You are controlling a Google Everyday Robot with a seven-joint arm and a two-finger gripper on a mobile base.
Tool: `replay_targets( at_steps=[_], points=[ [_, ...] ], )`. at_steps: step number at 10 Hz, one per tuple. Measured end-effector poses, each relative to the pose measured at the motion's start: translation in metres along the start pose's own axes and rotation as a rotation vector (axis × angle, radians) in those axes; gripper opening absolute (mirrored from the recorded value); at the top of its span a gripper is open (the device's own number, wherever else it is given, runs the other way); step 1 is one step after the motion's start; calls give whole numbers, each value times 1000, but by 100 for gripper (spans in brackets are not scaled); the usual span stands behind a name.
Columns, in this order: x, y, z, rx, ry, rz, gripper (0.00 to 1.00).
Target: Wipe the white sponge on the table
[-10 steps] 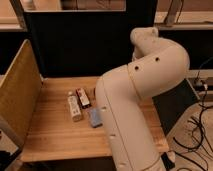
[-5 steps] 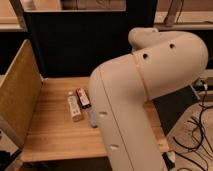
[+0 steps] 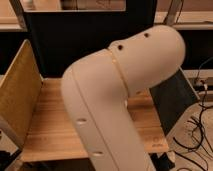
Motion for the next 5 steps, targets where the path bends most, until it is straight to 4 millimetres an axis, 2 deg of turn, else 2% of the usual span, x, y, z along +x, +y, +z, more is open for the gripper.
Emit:
replay_targets(
  at_steps=[1, 5],
  points=[
    [0, 7, 2, 12, 5, -19, 80],
    [0, 10, 2, 15, 2, -29, 80]
  ],
)
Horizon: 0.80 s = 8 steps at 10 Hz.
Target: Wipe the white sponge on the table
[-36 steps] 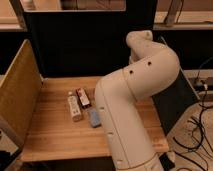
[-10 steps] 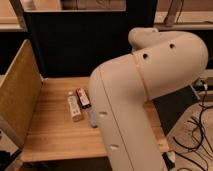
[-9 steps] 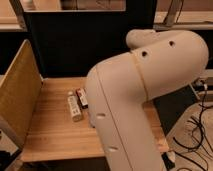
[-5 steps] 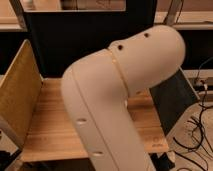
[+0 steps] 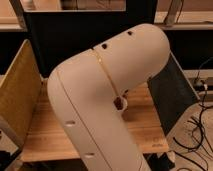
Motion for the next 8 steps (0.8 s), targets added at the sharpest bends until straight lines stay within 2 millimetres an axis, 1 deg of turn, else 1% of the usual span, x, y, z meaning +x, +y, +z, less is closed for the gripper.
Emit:
replay_targets(
  at_steps=[1, 2, 3, 4, 5, 6, 8],
  points=[
    [-2, 14, -5, -12, -15, -43, 80],
    [-5, 35, -10, -34, -35, -100, 80],
    [-6, 51, -14, -49, -48, -141, 80],
    [-2, 66, -17, -66, -54, -183, 80],
    [4, 83, -17, -86, -55, -224, 80],
    [9, 93, -14, -94, -51, -247, 80],
    [19, 118, -1, -118, -26, -295, 80]
  ],
)
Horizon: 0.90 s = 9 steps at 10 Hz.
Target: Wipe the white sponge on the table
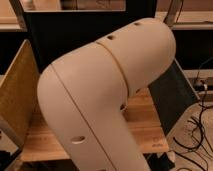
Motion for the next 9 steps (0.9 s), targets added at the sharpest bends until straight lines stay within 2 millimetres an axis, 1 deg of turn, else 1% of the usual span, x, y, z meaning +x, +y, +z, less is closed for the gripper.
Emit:
replay_targets(
  at_steps=[3, 5, 9],
  points=[
    [0, 25, 18, -30, 28, -45, 80],
    [1, 34, 30, -46, 50, -7, 80],
    [2, 34, 32, -49, 53, 9, 80]
  ],
)
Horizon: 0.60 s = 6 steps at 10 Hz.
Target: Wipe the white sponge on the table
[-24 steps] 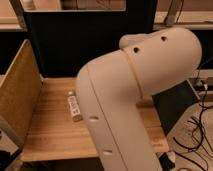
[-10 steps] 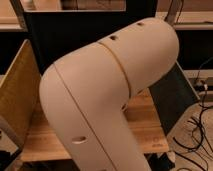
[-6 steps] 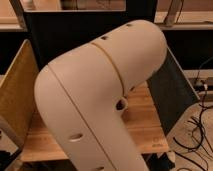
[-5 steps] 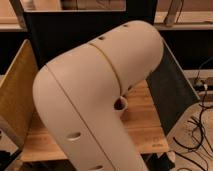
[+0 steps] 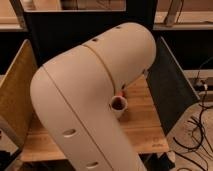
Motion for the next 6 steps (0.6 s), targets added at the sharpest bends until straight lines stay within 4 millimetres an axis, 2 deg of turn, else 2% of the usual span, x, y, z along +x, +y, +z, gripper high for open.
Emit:
replay_targets(
  at_steps=[2, 4, 6],
  points=[
    [6, 6, 6, -26, 0, 32, 80],
    [22, 19, 20, -66, 15, 81, 80],
    [29, 21, 24, -72, 17, 101, 80]
  ],
)
